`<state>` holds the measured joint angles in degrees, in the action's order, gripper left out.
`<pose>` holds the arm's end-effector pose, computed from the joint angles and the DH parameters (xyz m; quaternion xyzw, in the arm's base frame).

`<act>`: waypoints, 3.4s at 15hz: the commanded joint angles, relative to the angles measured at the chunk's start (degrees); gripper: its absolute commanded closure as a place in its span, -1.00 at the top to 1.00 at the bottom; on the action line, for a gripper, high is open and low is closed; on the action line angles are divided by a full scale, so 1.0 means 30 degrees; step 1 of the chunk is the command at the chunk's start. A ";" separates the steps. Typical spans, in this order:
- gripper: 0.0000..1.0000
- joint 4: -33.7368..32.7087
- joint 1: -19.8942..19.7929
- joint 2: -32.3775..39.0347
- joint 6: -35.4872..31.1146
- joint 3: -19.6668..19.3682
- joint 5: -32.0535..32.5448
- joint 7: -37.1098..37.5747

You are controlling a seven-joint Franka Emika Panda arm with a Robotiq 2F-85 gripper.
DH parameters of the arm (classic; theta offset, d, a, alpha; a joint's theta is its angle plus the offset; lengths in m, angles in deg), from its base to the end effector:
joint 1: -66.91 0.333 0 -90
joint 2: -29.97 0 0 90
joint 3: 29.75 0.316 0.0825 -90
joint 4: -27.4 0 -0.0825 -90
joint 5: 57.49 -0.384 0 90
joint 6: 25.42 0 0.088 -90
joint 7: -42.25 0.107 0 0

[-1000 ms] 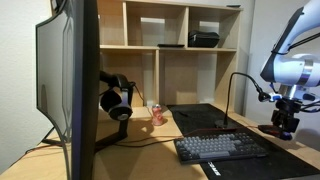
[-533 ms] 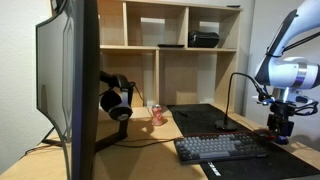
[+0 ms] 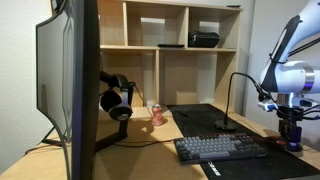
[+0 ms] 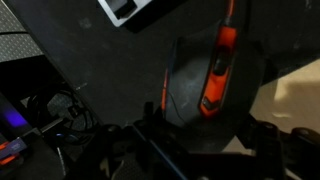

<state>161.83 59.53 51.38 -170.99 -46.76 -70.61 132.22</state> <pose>0.4460 -0.2142 0.1680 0.4592 -0.8851 -0.0656 0.0388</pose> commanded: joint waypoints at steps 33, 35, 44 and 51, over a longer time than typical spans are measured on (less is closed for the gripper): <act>0.01 -0.0134 -0.2083 -0.0284 0.1113 0.1913 -0.4578 -0.7149; 0.45 -0.0134 -0.1943 -0.0253 0.1333 0.1689 -0.4270 -0.7199; 1.00 -0.0020 -0.1787 -0.0105 -0.0015 0.1483 -0.4256 -0.8082; 1.00 0.0005 -0.2342 -0.0158 -0.1914 0.2290 -0.6303 -1.0576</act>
<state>161.50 53.91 51.32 -175.53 -41.37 -86.81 105.04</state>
